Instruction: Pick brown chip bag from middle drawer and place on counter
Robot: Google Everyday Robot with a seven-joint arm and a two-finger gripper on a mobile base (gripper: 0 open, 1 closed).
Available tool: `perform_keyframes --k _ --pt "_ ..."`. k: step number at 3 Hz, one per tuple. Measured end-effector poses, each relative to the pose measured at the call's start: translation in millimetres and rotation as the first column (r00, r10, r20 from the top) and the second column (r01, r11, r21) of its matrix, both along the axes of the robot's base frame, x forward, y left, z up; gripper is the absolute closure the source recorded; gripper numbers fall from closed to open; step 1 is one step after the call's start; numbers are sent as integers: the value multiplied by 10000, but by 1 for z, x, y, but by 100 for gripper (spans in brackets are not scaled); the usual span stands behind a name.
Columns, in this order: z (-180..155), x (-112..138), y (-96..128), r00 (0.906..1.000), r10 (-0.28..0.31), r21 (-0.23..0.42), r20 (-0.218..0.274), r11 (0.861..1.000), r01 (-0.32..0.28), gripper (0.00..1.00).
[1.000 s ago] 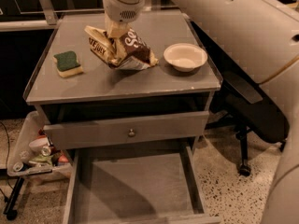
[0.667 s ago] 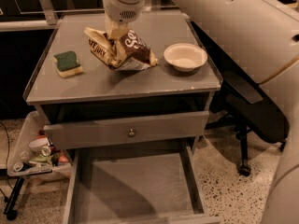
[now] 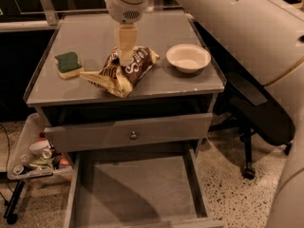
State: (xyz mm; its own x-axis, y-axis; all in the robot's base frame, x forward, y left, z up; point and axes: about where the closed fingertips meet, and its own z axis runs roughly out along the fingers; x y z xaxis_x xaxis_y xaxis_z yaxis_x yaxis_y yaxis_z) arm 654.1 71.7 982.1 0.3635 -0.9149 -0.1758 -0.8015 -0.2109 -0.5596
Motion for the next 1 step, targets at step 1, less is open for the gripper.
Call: perform_keyframes --k 1 --pt "0 0 0 10000 0 0 0 10000 0 0"
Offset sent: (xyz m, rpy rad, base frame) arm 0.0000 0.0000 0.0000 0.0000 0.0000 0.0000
